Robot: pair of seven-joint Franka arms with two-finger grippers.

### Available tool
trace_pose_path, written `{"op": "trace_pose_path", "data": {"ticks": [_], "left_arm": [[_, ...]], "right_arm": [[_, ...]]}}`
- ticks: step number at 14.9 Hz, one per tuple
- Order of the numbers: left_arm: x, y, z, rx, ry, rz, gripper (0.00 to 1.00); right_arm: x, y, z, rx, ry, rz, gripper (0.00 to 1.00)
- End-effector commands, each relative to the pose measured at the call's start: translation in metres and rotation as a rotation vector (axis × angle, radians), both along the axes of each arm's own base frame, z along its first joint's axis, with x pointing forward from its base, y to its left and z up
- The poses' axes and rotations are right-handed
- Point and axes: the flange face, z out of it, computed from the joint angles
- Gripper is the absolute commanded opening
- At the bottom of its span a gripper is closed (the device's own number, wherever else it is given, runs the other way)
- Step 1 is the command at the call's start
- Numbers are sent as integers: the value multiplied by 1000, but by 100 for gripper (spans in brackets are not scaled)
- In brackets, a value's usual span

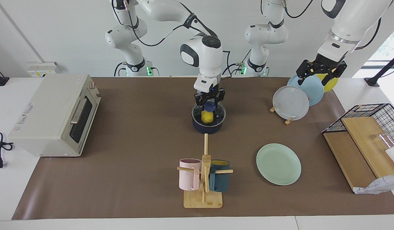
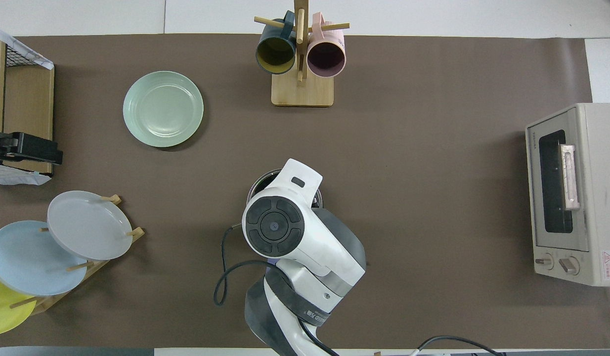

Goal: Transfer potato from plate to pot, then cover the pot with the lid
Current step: 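Lower the glass lid onto the saucepan with the right gripper, then release the lid and raise the right gripper away from the saucepan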

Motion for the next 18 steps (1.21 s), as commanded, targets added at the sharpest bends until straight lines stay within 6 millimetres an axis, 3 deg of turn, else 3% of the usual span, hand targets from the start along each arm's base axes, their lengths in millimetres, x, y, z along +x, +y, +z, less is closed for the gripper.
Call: {"op": "trace_pose_path", "data": {"ticks": [1, 4, 5, 7, 9, 13, 16, 18], "left_arm": [[-5, -1, 1, -14, 7, -11, 100], [-5, -2, 1, -14, 5, -11, 100], [-5, -2, 1, -14, 5, -11, 100], [-5, -2, 1, -14, 4, -13, 100], [-5, -4, 1, -14, 2, -11, 100], [-5, -4, -1, -15, 1, -8, 100], [-12, -9, -8, -13, 19, -15, 100], [-14, -16, -9, -13, 19, -29, 100]], "right_arm": [[7, 0, -7, -7, -9, 2, 99], [8, -2, -4, -11, -5, -6, 100], [11, -6, 6, -7, -11, -13, 100], [16, -5, 32, -4, -8, -24, 100], [27, -9, 76, -8, -7, -43, 100], [72, -86, 155, -56, 56, -55, 100], [92, -175, 208, -83, 102, -58, 100], [104, -246, 224, -51, 139, -64, 100]]}}
